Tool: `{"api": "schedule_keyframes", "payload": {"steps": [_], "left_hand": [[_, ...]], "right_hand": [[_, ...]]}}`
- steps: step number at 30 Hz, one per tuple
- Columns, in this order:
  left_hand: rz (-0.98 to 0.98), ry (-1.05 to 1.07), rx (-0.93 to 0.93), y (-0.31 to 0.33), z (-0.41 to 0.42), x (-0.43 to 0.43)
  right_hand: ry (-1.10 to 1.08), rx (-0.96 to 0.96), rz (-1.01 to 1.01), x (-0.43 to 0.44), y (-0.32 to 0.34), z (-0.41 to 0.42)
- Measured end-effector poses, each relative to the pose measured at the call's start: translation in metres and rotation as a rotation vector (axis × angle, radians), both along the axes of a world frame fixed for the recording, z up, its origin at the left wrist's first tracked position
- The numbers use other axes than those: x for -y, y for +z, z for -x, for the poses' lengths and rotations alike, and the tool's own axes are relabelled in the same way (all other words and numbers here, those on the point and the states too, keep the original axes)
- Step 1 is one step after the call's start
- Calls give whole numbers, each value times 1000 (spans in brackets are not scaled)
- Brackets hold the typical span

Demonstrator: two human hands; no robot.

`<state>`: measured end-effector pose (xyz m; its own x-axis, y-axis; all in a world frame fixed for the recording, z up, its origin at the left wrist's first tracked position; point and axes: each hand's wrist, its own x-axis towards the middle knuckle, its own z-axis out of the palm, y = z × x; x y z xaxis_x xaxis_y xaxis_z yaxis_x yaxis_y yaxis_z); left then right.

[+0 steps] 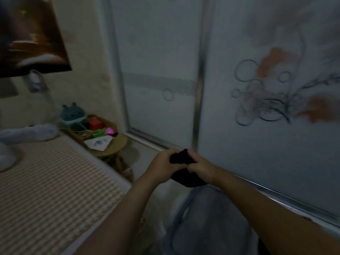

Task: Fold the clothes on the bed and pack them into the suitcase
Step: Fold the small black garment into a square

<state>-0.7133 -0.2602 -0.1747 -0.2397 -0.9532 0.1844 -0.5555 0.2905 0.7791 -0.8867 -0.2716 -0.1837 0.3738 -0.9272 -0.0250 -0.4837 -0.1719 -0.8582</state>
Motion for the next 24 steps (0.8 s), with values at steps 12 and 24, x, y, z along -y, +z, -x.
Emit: {"api": "schedule_keyframes", "payload": {"steps": [12, 24], "left_hand": [[-84, -313, 117, -137, 253, 66], [32, -543, 527, -344, 392, 43]], "right_hand": [[-514, -80, 6, -20, -157, 230], [-1137, 18, -356, -62, -356, 394]]}}
